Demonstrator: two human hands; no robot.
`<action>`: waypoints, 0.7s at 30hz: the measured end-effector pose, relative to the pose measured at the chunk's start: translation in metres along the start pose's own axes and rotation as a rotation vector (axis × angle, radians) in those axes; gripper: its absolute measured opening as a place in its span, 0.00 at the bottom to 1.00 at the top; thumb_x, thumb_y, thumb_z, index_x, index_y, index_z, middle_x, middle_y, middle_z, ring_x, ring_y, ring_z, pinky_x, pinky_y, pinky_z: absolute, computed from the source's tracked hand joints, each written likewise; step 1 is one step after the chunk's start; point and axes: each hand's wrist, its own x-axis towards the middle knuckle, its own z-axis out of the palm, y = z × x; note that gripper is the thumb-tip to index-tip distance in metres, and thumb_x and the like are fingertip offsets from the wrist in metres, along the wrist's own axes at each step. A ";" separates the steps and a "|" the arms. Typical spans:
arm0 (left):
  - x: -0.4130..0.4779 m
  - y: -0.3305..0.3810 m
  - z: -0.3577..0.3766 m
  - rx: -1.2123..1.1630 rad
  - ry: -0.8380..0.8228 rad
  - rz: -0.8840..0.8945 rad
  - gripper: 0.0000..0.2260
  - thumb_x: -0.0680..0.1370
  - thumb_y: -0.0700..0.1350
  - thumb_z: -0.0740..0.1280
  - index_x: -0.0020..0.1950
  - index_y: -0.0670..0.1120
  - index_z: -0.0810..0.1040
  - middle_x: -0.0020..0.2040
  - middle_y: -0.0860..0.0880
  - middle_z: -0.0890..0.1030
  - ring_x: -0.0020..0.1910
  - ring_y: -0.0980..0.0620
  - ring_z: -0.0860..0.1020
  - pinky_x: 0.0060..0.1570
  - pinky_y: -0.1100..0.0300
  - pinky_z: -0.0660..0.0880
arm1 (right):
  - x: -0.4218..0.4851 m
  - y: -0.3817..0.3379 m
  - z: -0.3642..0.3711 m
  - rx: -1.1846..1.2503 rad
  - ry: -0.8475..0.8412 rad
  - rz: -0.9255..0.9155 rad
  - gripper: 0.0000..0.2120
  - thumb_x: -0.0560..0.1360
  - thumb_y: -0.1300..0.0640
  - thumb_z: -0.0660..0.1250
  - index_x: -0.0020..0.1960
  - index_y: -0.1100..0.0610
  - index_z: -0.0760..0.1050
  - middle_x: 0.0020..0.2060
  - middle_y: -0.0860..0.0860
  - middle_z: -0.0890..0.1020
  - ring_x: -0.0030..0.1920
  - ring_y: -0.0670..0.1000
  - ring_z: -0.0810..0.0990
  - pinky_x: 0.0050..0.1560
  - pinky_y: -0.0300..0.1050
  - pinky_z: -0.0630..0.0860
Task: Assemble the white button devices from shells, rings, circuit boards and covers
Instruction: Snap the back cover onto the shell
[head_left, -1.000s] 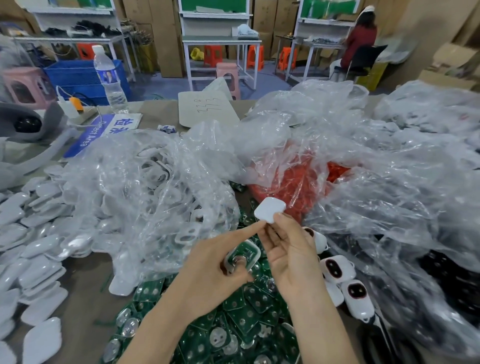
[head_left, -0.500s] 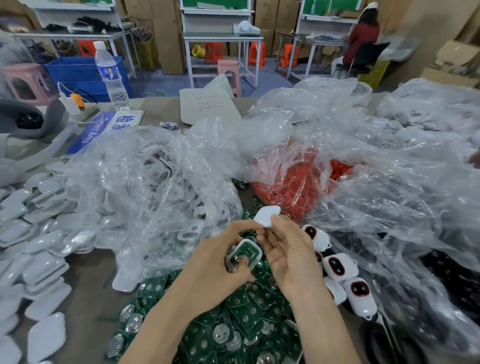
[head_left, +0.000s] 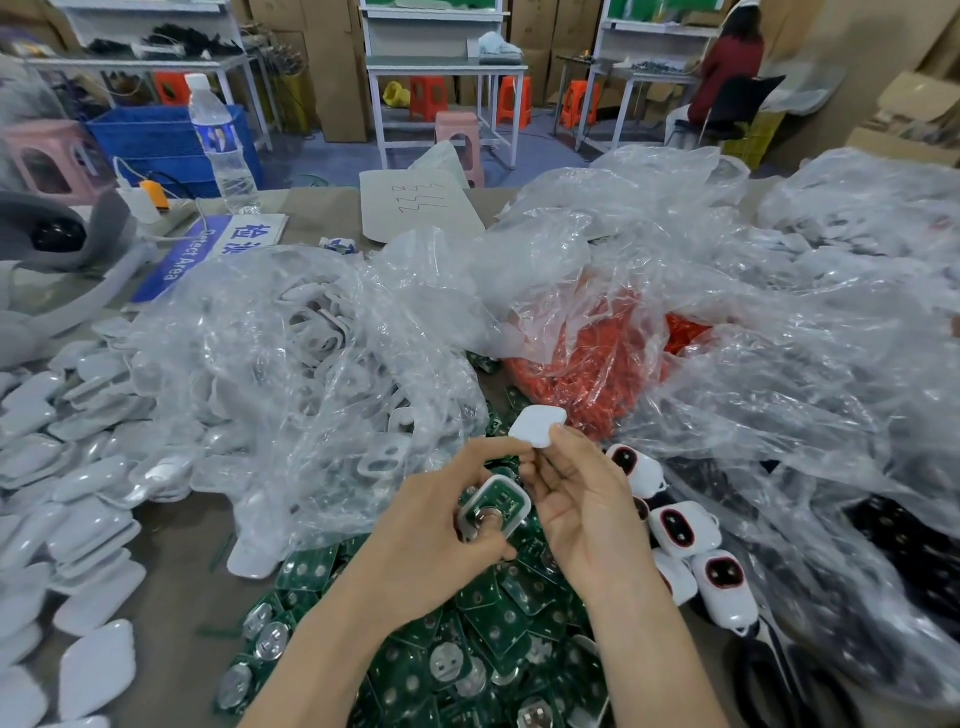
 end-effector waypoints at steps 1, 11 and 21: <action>0.000 0.000 0.000 -0.002 -0.002 0.000 0.29 0.72 0.40 0.63 0.64 0.70 0.67 0.49 0.60 0.79 0.37 0.61 0.84 0.30 0.69 0.73 | 0.000 0.000 0.000 0.004 -0.004 0.004 0.04 0.63 0.59 0.71 0.33 0.56 0.84 0.32 0.53 0.82 0.31 0.46 0.81 0.34 0.36 0.79; 0.000 -0.002 0.000 -0.033 0.005 -0.008 0.26 0.72 0.40 0.62 0.62 0.69 0.68 0.48 0.58 0.80 0.37 0.59 0.84 0.33 0.58 0.76 | 0.001 0.001 -0.003 0.012 -0.022 0.022 0.03 0.64 0.61 0.71 0.38 0.57 0.82 0.34 0.55 0.83 0.32 0.48 0.80 0.35 0.38 0.79; 0.001 -0.003 0.002 0.005 0.088 0.018 0.25 0.72 0.43 0.63 0.60 0.71 0.69 0.49 0.63 0.80 0.34 0.62 0.82 0.33 0.68 0.76 | 0.001 -0.001 -0.002 0.089 -0.007 0.118 0.13 0.64 0.59 0.70 0.47 0.64 0.80 0.32 0.54 0.81 0.31 0.47 0.80 0.35 0.37 0.79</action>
